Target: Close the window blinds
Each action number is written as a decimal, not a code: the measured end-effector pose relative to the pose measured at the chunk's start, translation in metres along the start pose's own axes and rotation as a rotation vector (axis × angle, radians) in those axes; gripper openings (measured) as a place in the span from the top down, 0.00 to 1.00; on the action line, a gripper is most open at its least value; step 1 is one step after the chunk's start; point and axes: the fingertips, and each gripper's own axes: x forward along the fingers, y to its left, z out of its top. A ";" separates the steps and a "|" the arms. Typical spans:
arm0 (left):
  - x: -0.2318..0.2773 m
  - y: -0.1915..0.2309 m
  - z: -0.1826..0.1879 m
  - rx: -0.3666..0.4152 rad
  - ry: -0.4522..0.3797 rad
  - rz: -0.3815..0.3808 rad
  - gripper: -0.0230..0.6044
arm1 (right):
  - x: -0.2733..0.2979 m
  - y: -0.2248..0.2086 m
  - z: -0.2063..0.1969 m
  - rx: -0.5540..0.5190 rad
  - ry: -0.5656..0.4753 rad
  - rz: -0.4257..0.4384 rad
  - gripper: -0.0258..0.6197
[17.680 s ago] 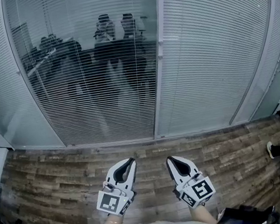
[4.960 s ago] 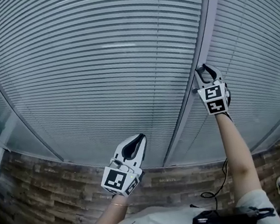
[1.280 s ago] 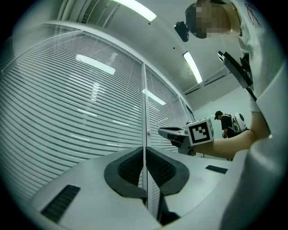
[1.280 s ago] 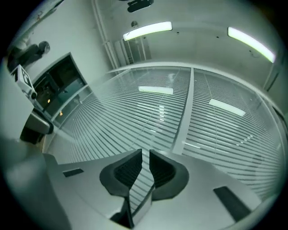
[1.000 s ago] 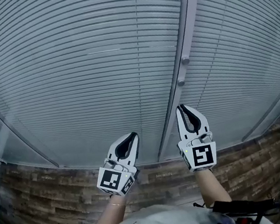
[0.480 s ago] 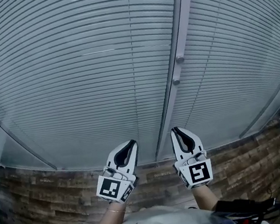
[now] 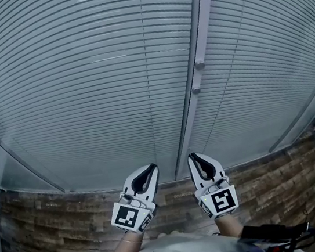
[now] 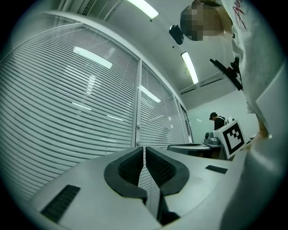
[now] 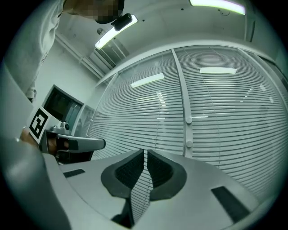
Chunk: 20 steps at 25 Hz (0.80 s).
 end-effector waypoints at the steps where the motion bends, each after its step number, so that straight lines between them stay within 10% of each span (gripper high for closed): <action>1: -0.001 0.000 0.000 0.000 0.001 -0.002 0.92 | 0.000 0.002 0.000 -0.002 0.003 0.006 0.90; 20: 0.003 -0.011 -0.008 -0.007 0.014 -0.025 0.92 | -0.003 0.010 -0.006 -0.027 0.030 0.031 0.91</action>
